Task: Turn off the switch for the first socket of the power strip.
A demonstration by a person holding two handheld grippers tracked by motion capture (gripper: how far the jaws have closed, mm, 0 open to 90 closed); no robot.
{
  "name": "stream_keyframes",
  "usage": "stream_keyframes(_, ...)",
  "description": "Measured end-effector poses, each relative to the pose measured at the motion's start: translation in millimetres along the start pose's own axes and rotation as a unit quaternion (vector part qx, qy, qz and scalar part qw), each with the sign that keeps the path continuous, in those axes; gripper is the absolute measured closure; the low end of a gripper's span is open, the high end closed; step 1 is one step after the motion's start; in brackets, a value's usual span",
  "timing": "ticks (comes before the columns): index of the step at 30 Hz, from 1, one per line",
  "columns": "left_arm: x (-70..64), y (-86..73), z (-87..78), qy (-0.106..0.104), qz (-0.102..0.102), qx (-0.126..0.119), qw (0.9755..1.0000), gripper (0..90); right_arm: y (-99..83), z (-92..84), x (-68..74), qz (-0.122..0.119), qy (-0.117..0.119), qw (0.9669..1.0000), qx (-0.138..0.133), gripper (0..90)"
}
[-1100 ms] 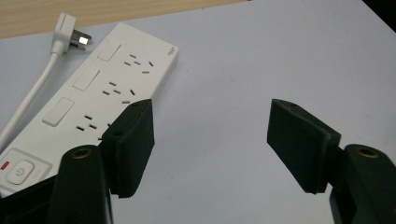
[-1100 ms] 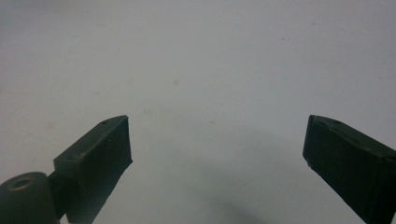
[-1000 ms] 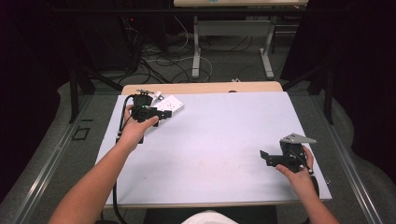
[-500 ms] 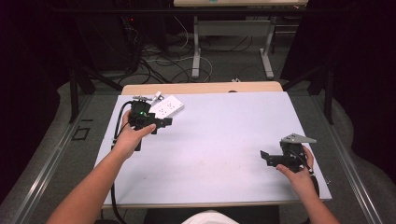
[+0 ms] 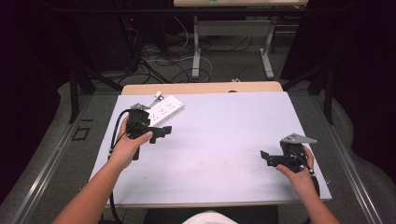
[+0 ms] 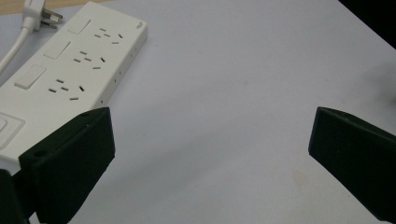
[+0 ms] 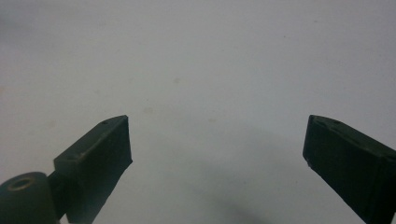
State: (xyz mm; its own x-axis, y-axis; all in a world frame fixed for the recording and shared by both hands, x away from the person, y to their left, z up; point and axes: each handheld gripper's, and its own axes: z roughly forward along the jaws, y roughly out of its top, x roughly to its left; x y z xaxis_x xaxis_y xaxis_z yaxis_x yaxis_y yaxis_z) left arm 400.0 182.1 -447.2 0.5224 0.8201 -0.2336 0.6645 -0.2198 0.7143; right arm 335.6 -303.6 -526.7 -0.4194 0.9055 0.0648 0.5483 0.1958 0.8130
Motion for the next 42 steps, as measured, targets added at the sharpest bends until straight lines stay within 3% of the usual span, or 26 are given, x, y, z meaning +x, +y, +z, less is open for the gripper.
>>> stream_keyframes(5,-2.8,-10.3,-12.4,-0.001,-0.006,-0.013,0.9999,0.3,0.1,0.0,-0.2,-0.004,-0.001,1.0000,-0.001,7.1)
stream_keyframes(11,-5.5,-24.6,-26.7,0.020,0.007,-0.025,0.9995,0.3,0.0,0.3,0.3,-0.002,0.001,1.0000,-0.001,7.1)
stream_keyframes(14,-6.8,-33.0,-31.7,0.020,0.009,-0.030,0.9993,0.3,-0.1,-0.3,0.3,-0.002,-0.002,1.0000,0.001,7.1)
stream_keyframes(27,4.8,-71.8,-41.6,0.033,-0.038,-0.052,0.9974,0.4,-0.3,0.2,0.6,0.000,-0.003,1.0000,-0.005,7.1)
stream_keyframes(42,35.3,-102.5,-39.7,0.088,-0.081,-0.052,0.9915,0.6,-0.9,0.4,-0.4,0.000,-0.005,1.0000,0.000,7.1)
